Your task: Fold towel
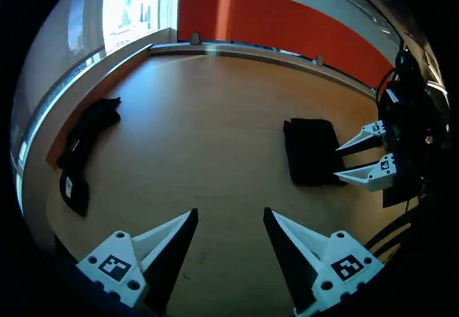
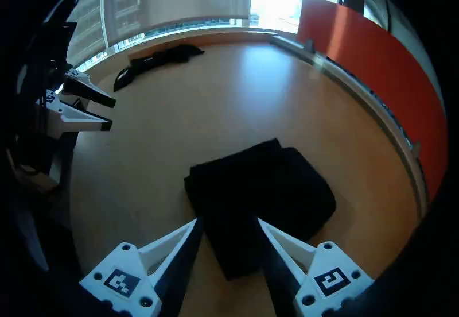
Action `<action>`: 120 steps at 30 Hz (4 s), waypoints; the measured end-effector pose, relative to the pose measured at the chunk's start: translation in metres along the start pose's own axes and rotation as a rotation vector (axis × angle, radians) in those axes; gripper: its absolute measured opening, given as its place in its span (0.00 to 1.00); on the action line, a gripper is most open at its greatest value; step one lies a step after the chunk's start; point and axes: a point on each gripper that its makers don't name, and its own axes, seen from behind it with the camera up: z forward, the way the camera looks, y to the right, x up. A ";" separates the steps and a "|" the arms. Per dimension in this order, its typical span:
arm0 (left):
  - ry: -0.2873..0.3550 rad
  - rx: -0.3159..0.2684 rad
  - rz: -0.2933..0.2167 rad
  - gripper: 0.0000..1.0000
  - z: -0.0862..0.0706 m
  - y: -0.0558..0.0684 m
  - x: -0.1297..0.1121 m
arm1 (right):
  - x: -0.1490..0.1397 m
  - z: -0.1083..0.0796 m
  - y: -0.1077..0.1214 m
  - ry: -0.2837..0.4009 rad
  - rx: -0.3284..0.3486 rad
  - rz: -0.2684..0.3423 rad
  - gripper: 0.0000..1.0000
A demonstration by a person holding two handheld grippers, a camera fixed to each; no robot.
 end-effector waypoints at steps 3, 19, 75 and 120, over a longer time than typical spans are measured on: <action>-0.001 0.000 0.002 0.84 0.000 0.000 0.000 | -0.010 -0.005 0.003 -0.008 -0.013 0.016 0.63; -0.009 -0.007 0.019 0.84 0.002 0.002 0.000 | -0.045 -0.019 0.011 -0.041 -0.058 0.085 0.63; 0.019 -0.032 0.029 0.84 -0.002 0.007 0.016 | 0.012 -0.052 0.038 0.070 -0.144 0.073 0.04; 0.062 -0.078 0.079 0.84 0.001 0.036 0.058 | 0.074 -0.184 0.131 0.242 -0.299 0.045 0.03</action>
